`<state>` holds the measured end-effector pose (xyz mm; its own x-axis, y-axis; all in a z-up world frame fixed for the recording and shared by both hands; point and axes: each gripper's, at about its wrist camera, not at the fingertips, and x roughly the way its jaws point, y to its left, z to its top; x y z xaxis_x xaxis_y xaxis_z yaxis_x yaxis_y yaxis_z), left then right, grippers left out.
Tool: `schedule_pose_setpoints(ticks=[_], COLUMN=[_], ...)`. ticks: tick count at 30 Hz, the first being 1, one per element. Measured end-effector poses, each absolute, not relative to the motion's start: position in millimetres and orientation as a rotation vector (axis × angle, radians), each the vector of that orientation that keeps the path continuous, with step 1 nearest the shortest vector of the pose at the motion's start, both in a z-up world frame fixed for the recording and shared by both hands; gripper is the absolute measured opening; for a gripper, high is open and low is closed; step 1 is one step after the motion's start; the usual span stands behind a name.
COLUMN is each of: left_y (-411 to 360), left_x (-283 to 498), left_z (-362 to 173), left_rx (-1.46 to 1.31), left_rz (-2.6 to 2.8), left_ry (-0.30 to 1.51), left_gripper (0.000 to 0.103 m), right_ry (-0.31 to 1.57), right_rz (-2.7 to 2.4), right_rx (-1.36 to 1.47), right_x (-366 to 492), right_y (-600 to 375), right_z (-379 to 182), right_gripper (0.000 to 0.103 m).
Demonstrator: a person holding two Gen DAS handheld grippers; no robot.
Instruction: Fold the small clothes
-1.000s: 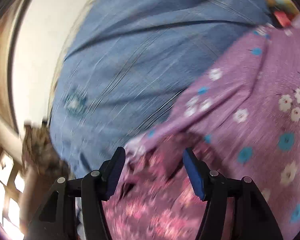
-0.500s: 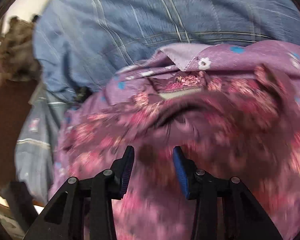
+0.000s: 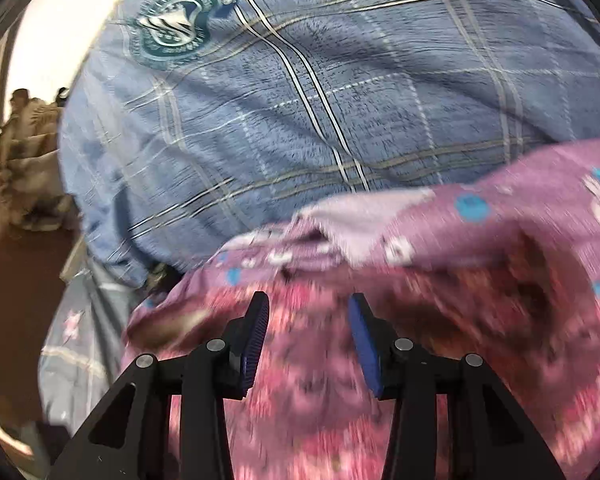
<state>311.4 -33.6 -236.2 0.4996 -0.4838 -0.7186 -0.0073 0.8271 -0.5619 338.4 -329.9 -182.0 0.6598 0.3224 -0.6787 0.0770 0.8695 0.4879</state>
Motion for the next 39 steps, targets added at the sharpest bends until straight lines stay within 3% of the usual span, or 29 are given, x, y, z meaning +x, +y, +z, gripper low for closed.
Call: schedule_pose_setpoints(ticks=[8,14,21,30,35,37,39], left_y=[-36.6,-50.4,-46.6,-40.9,-33.2,-27.0,-15.9], left_x=[303.4,308.3,309.7,292.6,300.8,306.3,305.6], left_z=[-238.4,-238.4,-237.5,-211.3,-235.4,-251.0,-248.3], left_rx=[-0.498,-0.392,-0.39,-0.253,-0.201,-0.227,-0.279], left_rz=[-0.272,-0.263,-0.278,-0.204,-0.136,-0.124,-0.12], left_ry=[1.016,1.024,1.031,0.901,1.037,1.099,1.094], left_gripper=[0.079,0.079,0.079,0.079,0.079,0.079,0.079], right_ry=[0.968,0.788,0.698,0.712,0.827,0.91,0.879], right_rz=[0.029,-0.151,-0.229,-0.066,-0.009,-0.043,-0.056], right_rx=[0.671,0.765,0.769,0.728,0.668,0.648,0.619], right_x=[345.3,367.5,331.3,254.2,245.2,243.3,232.6], right_y=[-397.0,-459.1,-484.8,-435.0,-381.2,-375.7,-374.5], right_z=[-219.9,-226.4,-207.5,-181.7,-210.8,-231.7,-235.3], right_gripper=[0.044,0.038,0.043,0.043,0.045,0.051,0.05])
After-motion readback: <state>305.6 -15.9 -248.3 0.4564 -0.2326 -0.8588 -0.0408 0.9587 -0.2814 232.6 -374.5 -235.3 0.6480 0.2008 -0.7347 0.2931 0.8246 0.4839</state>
